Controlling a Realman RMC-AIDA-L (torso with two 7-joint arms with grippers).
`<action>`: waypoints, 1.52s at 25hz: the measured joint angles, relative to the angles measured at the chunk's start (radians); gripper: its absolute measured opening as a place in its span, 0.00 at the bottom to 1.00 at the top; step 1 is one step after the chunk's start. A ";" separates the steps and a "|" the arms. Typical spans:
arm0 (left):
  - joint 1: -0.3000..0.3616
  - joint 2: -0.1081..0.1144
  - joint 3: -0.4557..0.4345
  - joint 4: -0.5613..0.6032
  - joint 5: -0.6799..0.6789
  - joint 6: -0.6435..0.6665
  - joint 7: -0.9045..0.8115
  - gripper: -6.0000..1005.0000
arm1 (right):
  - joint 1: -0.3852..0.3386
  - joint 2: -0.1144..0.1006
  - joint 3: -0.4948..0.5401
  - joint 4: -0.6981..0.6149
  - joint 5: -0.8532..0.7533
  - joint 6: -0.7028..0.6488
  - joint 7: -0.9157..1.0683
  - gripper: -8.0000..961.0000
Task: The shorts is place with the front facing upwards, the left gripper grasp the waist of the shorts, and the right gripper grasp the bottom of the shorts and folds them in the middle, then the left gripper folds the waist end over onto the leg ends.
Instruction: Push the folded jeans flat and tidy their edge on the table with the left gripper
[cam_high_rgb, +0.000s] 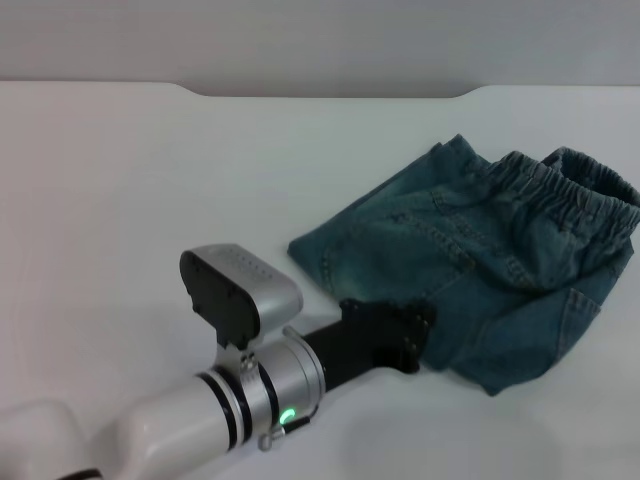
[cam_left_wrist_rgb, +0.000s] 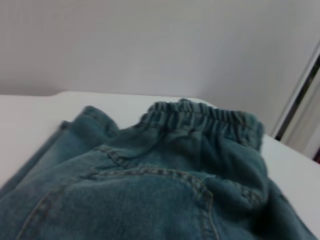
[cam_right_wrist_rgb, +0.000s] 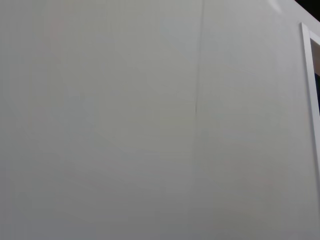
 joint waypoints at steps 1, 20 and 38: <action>-0.008 0.000 -0.005 0.009 0.000 -0.003 0.000 0.09 | -0.001 0.001 -0.003 0.000 0.000 -0.001 0.000 0.01; -0.137 0.000 -0.127 0.184 -0.001 -0.010 0.034 0.09 | -0.012 0.003 -0.026 0.007 0.007 -0.031 0.000 0.01; 0.161 0.015 -0.580 0.070 0.002 0.212 0.429 0.09 | 0.069 -0.007 -0.036 -0.007 0.009 0.115 0.027 0.01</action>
